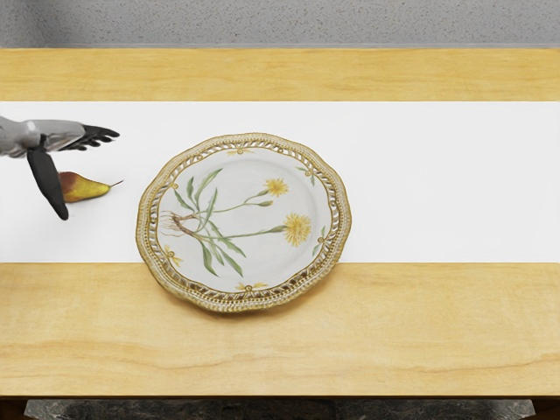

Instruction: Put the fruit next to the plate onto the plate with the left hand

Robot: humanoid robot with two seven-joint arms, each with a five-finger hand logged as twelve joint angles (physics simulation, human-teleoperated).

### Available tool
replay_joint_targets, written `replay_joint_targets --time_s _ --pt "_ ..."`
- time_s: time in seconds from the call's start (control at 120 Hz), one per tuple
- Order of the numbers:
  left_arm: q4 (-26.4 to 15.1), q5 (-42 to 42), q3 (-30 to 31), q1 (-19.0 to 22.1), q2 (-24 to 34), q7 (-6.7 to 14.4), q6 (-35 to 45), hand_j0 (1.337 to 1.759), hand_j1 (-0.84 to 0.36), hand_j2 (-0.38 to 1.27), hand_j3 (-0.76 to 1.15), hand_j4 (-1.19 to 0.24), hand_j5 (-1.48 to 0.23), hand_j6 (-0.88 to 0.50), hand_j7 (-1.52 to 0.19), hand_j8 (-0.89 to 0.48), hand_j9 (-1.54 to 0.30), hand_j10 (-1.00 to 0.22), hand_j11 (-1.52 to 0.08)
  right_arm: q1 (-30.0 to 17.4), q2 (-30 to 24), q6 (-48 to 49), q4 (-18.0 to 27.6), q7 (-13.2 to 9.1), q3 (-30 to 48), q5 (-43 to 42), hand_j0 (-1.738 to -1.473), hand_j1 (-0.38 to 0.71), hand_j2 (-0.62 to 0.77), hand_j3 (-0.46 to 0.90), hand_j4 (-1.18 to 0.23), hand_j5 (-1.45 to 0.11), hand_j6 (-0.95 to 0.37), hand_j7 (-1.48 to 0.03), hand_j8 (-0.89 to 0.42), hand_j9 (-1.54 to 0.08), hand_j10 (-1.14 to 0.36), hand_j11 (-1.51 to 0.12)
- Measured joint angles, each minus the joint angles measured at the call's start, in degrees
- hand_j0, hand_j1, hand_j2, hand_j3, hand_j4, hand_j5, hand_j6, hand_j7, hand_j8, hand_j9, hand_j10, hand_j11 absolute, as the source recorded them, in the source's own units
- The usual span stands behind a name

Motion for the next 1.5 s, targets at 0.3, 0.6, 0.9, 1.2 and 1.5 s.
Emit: replay_joint_targets --time_s 0.3,0.6,0.9,1.2,1.5 --pt "0.0 -0.3 -1.1 0.0 0.0 -0.2 -1.5 1.658 0.35 0.0 0.0 -0.01 0.0 -0.01 0.0 -0.01 0.0 -0.01 0.0 0.0 0.0 0.0 0.0 0.0 0.4 0.0 -1.658 -0.31 -0.01 0.0 -0.03 -0.04 -0.03 -0.04 -0.03 -0.04 -0.03 -0.04" --pt "0.9 8.3 2.0 2.0 -4.5 2.6 13.0 1.658 0.35 0.0 0.0 -0.01 0.0 -0.01 0.0 -0.01 0.0 -0.01 0.0 0.0 0.0 0.0 0.0 0.0 0.5 0.0 -1.658 -0.31 -0.01 0.0 -0.03 -0.04 -0.03 -0.04 -0.03 -0.04 -0.03 -0.04" --pt "1.6 15.7 8.2 -0.2 -6.2 6.8 16.5 1.658 0.34 0.0 0.0 -0.01 -0.01 -0.01 -0.01 -0.01 -0.01 -0.01 -0.01 0.0 0.0 0.0 0.0 0.0 0.4 0.0 -1.658 -0.31 -0.01 0.0 -0.03 -0.04 -0.03 -0.04 -0.03 -0.04 -0.03 -0.04" --pt "6.2 20.4 11.2 1.4 -10.8 7.0 19.8 1.658 0.24 0.02 0.0 -0.1 -0.12 -0.1 -0.12 -0.1 -0.12 -0.09 -0.12 0.0 0.0 0.0 0.0 0.0 0.3 0.0 -1.658 -0.31 -0.01 0.0 -0.03 -0.04 -0.03 -0.04 -0.03 -0.04 -0.03 -0.04" --pt "6.3 21.0 11.9 2.6 -10.7 7.2 22.0 1.658 0.14 0.04 0.0 -0.18 -0.23 -0.18 -0.23 -0.18 -0.23 -0.18 -0.23 0.0 0.0 0.0 0.0 0.0 0.2 0.0 -1.658 -0.31 -0.01 0.0 -0.03 -0.04 -0.03 -0.04 -0.03 -0.04 -0.03 -0.04"
